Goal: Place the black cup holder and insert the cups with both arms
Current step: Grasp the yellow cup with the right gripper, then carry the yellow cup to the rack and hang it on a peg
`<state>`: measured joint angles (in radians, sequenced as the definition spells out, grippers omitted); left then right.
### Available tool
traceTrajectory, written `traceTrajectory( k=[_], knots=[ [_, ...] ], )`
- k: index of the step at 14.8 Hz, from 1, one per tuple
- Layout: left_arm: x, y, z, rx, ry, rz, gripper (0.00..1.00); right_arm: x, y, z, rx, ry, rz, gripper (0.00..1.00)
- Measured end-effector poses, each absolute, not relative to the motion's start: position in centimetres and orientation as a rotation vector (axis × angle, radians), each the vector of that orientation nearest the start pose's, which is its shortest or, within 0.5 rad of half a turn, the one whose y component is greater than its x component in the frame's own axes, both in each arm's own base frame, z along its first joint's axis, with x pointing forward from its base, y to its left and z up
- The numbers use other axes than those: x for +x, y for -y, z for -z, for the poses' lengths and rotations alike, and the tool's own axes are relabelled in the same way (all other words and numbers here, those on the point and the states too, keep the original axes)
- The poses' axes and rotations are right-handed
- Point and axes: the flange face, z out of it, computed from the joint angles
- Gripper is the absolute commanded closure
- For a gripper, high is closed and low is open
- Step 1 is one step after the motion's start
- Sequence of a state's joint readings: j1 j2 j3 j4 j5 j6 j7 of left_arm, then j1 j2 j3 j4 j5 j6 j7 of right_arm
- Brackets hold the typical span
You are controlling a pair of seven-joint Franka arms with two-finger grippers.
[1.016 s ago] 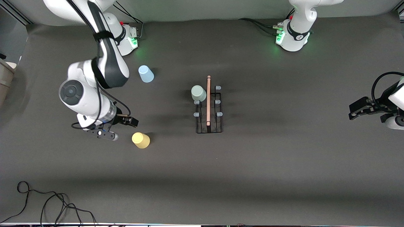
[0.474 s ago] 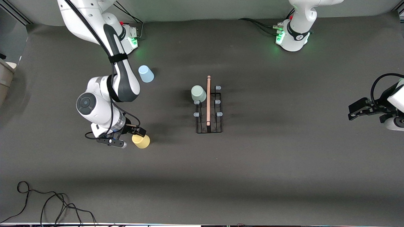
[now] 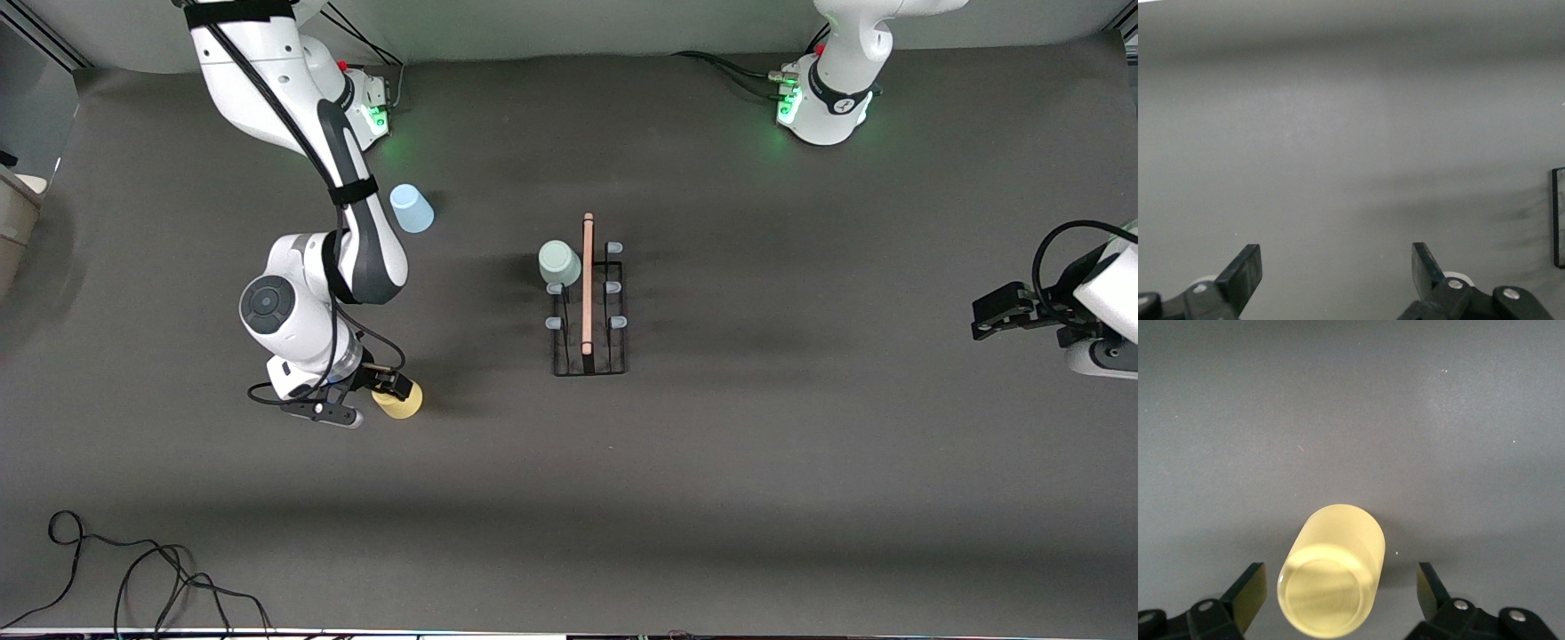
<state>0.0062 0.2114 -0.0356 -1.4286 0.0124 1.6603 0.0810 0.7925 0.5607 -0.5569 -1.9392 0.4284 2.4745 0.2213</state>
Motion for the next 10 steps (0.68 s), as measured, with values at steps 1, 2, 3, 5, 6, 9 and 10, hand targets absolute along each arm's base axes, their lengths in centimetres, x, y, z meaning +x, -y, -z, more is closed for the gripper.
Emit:
traceTrajectory(
  k=[1, 2, 3, 5, 6, 9, 10],
  knots=[
    [62.5, 1.5, -57.3, -3.130, -0.173, 0.017, 0.00, 60.7, -16.2, -23.5, -3.107, -0.366, 0.139, 0.00],
    [62.4, 1.4, -57.2, -3.130, -0.173, 0.004, 0.00, 60.7, -16.1, -23.3, -3.107, -0.369, 0.138, 0.00],
    [62.4, 1.4, -57.2, -3.129, -0.174, -0.002, 0.00, 60.7, -16.1, -23.2, -3.104, -0.376, 0.136, 0.00],
    [62.3, 1.5, -57.2, -3.128, -0.179, -0.005, 0.00, 60.6, -16.1, -22.9, -3.082, -0.408, 0.128, 0.00],
    [62.3, 1.5, -57.2, -3.127, -0.189, -0.005, 0.00, 60.6, -16.2, -22.7, -3.070, -0.422, 0.127, 0.00],
    [62.3, 1.4, -57.4, -3.124, -0.219, -0.001, 0.00, 60.5, -16.5, -21.8, -3.066, -0.428, 0.127, 0.15],
    [62.3, 1.4, -57.4, -3.124, -0.222, -0.001, 0.00, 60.5, -16.6, -21.5, -3.066, -0.425, 0.132, 0.32]
  ],
)
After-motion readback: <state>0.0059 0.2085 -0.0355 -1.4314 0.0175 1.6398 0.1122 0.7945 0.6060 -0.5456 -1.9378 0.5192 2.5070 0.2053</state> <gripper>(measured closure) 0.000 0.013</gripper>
